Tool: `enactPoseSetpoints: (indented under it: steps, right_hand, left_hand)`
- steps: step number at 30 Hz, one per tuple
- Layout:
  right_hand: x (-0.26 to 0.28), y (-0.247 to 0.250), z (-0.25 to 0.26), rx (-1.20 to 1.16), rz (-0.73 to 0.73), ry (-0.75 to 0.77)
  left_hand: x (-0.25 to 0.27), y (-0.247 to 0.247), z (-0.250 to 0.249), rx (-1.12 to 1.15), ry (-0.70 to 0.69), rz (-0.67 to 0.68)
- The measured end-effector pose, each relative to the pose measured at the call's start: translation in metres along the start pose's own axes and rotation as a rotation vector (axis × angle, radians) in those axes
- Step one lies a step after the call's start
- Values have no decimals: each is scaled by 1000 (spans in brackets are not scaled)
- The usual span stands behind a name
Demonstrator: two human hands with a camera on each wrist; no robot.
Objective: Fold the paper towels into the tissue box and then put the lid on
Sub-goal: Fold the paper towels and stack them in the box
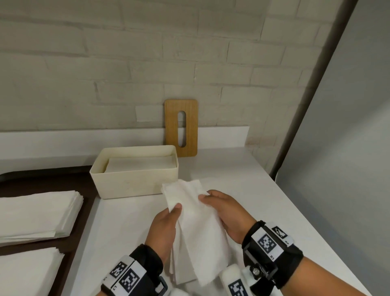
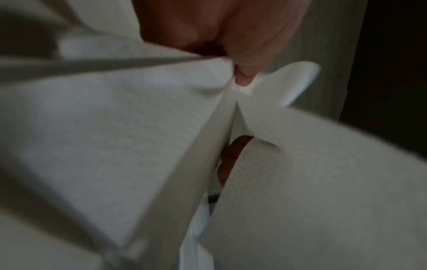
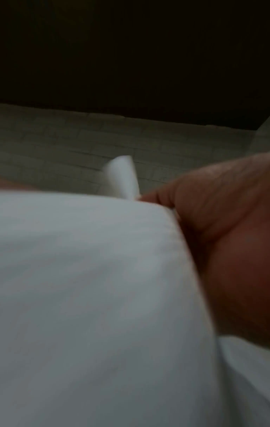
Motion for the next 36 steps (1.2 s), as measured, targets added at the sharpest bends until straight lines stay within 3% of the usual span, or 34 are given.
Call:
enactPoseSetpoints:
  steps: [4, 9, 17, 22, 25, 29, 36]
  right_hand:
    - [-1, 11, -4, -62, 32, 12]
    - [2, 14, -6, -106, 113, 24]
    - [-14, -1, -22, 353, -62, 105]
    - [-54, 37, -11, 1021, -230, -114]
    - [-66, 40, -4, 1328, -155, -278]
    - [-84, 39, -7, 1231, -86, -409]
    - [-79, 49, -15, 1046, -99, -375]
  left_hand:
    - [-1, 8, -4, 65, 8, -68]
    - [-2, 12, -8, 72, -17, -55]
    - [-6, 10, 3, -3, -46, -51]
    - [-11, 24, 6, -36, -82, -92]
    - [-12, 26, 6, -23, -77, -96]
    - [-15, 28, 13, -28, -38, -163]
    - [-10, 35, 13, -184, -102, -194]
Point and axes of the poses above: each hand's wrist, its own x-axis away from the middle knuckle, its own y-axis out of the back of the hand, z = x × y, the point moved 1 cm from there along -x, towards the middle knuckle, and after that the axes turned 8 degrees about y, right-handed, at the moved point
